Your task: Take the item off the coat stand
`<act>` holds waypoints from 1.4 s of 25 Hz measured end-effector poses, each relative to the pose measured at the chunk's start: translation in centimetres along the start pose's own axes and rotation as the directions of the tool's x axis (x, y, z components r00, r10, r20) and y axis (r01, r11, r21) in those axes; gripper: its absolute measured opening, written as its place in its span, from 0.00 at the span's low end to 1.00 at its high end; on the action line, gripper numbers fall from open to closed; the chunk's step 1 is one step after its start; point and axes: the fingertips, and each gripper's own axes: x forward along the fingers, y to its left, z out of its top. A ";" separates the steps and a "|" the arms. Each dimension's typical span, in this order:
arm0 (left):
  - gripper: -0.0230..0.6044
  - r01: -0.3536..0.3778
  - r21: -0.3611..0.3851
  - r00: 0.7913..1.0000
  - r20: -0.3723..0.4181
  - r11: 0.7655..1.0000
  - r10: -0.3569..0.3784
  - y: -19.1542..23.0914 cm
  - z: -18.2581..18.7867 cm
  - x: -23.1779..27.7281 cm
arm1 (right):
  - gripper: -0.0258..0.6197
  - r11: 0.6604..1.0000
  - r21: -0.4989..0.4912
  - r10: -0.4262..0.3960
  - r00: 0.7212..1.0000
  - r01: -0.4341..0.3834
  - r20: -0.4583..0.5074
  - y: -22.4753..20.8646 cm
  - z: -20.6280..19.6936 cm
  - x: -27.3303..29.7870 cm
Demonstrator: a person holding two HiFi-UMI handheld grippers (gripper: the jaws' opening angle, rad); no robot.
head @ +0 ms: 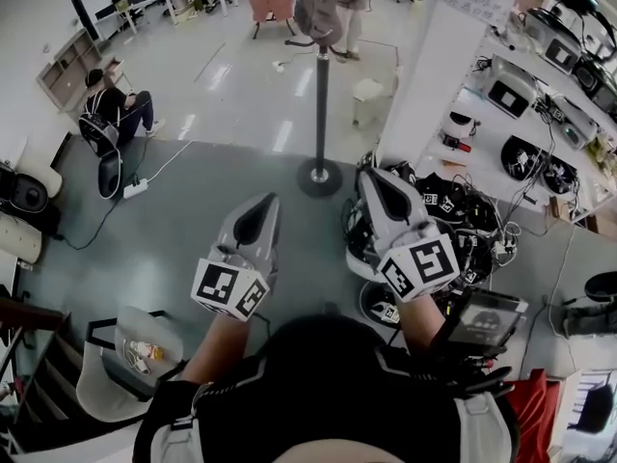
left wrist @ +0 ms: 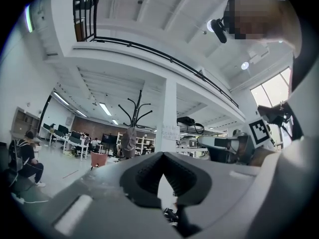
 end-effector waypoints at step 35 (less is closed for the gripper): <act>0.05 0.027 0.001 0.999 -0.018 1.000 -0.027 6.1 -1.0 10.3 | 0.05 0.999 0.049 0.015 1.000 -0.015 -0.013 -8.7 -2.7 9.7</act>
